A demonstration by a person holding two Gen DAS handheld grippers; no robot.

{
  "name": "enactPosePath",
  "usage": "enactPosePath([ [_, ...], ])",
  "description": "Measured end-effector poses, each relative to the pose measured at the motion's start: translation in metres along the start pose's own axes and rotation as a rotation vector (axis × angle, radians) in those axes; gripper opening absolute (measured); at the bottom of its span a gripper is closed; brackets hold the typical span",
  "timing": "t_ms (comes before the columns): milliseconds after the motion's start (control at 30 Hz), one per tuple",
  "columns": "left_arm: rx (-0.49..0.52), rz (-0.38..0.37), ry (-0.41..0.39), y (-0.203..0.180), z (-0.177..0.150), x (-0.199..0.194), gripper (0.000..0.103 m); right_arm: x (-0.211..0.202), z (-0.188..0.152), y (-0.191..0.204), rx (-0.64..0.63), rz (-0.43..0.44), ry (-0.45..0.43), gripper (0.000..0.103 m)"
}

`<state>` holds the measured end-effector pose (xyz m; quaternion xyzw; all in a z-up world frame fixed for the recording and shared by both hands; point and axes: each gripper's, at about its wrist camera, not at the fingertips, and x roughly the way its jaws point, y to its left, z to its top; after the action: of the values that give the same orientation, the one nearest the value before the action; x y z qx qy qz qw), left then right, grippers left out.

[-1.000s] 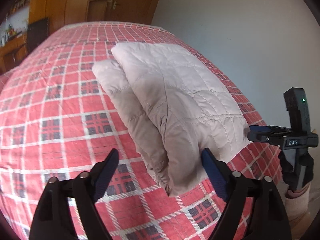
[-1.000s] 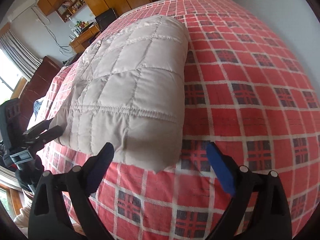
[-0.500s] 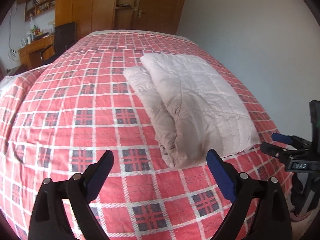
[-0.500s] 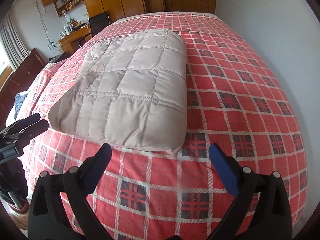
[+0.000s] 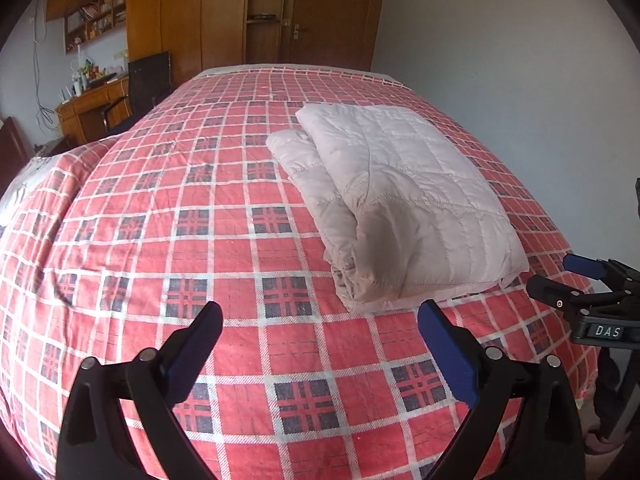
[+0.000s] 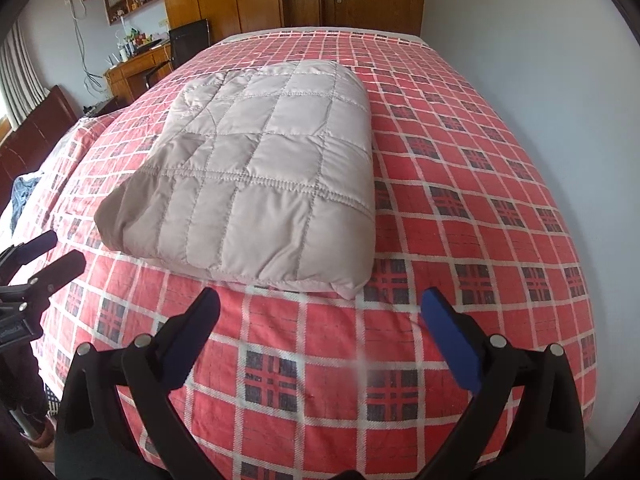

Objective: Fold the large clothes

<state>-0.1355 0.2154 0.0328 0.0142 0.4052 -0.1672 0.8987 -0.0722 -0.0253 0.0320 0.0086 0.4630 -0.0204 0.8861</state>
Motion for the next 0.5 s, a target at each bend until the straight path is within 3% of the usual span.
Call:
enactPosePath([
  [500, 0.018, 0.031, -0.018, -0.01, -0.008, -0.017, 0.098, -0.001, -0.002, 0.002, 0.011, -0.028, -0.006, 0.1],
])
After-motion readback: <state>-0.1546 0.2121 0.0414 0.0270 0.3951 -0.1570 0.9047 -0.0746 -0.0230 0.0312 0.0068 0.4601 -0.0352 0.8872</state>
